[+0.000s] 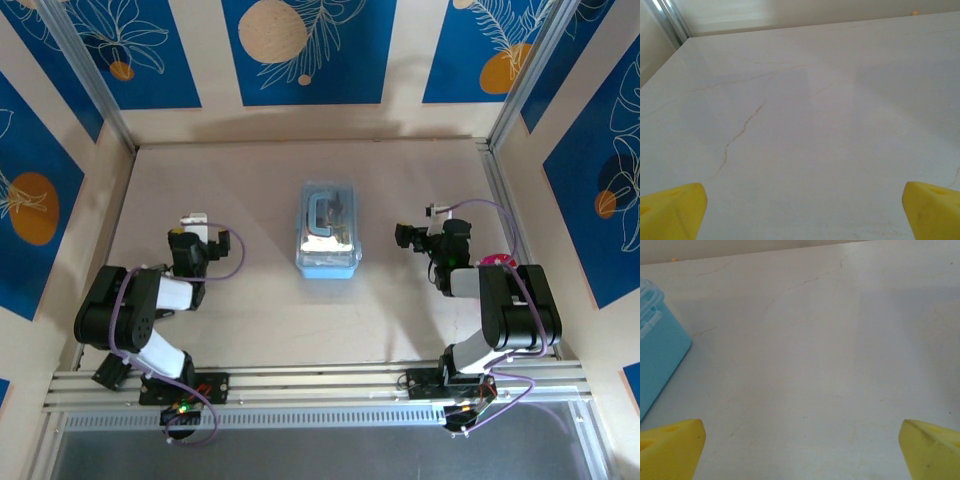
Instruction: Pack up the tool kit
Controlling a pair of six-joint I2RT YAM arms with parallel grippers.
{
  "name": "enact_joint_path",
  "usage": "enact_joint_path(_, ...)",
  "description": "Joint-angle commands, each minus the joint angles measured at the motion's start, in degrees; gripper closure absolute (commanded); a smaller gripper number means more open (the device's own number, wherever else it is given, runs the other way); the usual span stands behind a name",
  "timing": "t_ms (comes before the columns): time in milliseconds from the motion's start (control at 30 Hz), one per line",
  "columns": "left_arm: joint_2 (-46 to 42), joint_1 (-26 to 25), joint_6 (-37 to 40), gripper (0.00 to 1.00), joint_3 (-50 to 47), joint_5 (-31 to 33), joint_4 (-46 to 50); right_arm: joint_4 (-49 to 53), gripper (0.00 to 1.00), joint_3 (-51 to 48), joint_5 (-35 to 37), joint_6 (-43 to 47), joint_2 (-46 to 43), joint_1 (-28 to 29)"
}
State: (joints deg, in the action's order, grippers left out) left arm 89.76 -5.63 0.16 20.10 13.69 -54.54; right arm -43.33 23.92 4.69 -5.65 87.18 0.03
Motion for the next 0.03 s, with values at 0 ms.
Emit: enact_joint_path(0, -0.12, 0.62, 0.56, 0.00, 0.08, -0.96, -1.84, -2.76, 0.01, -0.17, 0.32, 0.09, -0.07, 0.27)
